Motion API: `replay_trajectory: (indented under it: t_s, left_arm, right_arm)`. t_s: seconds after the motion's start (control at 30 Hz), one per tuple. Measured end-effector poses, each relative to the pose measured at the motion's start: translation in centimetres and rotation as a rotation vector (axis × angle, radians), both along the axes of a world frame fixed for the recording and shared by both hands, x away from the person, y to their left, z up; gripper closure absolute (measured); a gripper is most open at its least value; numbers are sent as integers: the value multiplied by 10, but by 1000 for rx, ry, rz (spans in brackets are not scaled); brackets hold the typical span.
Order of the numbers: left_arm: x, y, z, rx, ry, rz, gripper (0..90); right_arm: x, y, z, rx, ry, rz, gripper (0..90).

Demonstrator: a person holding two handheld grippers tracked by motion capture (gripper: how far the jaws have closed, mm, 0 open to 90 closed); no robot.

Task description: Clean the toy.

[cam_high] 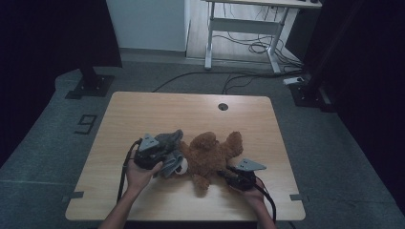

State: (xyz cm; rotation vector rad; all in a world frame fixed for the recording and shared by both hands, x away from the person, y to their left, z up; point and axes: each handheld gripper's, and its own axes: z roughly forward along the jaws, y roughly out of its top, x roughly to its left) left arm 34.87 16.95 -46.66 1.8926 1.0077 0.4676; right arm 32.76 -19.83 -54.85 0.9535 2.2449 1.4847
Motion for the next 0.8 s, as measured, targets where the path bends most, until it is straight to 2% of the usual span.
replay_trajectory:
  t_s: [0.13, 0.23, 0.3, 0.4, 0.43, 0.5, 0.6, 0.7, 0.8]
  left_arm:
    - [5, 18, -14, -4, 68, 43, 782]
    - [5, 24, -25, 32, 114, 57, 783]
    - [7, 25, -35, 69, 161, 55, 783]
    - [8, 23, -50, 89, 204, 36, 783]
    - [8, 23, -52, 80, 210, 33, 783]
    - [6, 22, -52, 78, 203, 32, 783]
    - [4, 29, -43, 44, 186, 45, 782]
    - [-2, 37, -23, -5, 128, 61, 782]
    - [-10, 32, 0, -34, 75, 27, 782]
  right_arm:
    - [0, 0, 0, 2, 2, 0, 668]
    - [1, 0, 0, 2, 3, -2, 668]
    - [1, 0, 0, 1, 5, -3, 668]
    - [0, 0, 0, -2, 3, -5, 668]
    - [0, 0, 0, -1, 4, -5, 668]
    - [0, 0, 0, 0, 6, -6, 668]
    - [1, -1, 0, 1, 8, -6, 668]
    - [1, -1, 0, 0, 8, -5, 668]
    - [1, -1, 0, 0, 8, -5, 667]
